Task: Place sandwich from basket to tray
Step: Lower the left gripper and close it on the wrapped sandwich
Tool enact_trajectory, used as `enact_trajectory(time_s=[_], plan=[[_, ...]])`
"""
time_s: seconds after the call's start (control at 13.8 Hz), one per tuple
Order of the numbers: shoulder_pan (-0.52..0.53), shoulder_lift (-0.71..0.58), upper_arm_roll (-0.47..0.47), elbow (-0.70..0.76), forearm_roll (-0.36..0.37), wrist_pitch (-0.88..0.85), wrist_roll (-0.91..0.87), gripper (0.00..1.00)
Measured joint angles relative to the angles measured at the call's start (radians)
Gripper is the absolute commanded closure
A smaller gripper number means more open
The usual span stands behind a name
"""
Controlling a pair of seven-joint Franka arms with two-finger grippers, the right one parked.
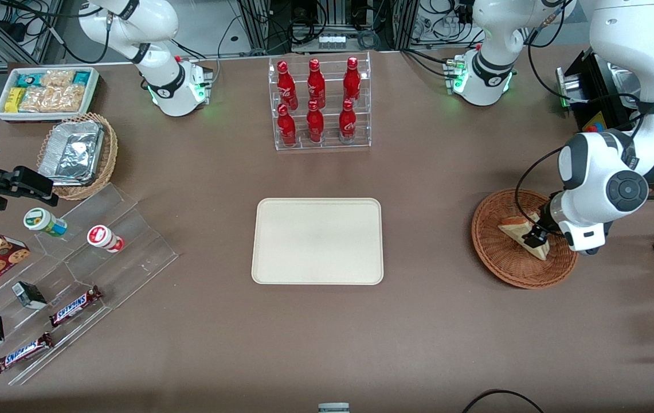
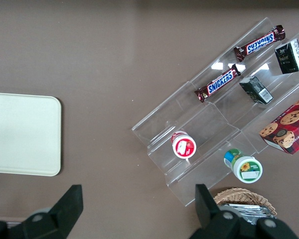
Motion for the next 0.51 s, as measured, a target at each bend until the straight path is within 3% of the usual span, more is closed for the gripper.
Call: enact_trajectory(time_s=[0.29,0.36,0.44,0.51], plan=[[0.000,0.008,0.000,-0.037,0.003,0.052,0.000,0.02],[0.000,0.009,0.000,-0.047,0.003,0.061,-0.001,0.20],[0.000,0.012,0.000,-0.053,0.003,0.068,-0.001,0.50],[0.000,0.013,0.000,-0.055,0.003,0.069,-0.001,0.71]])
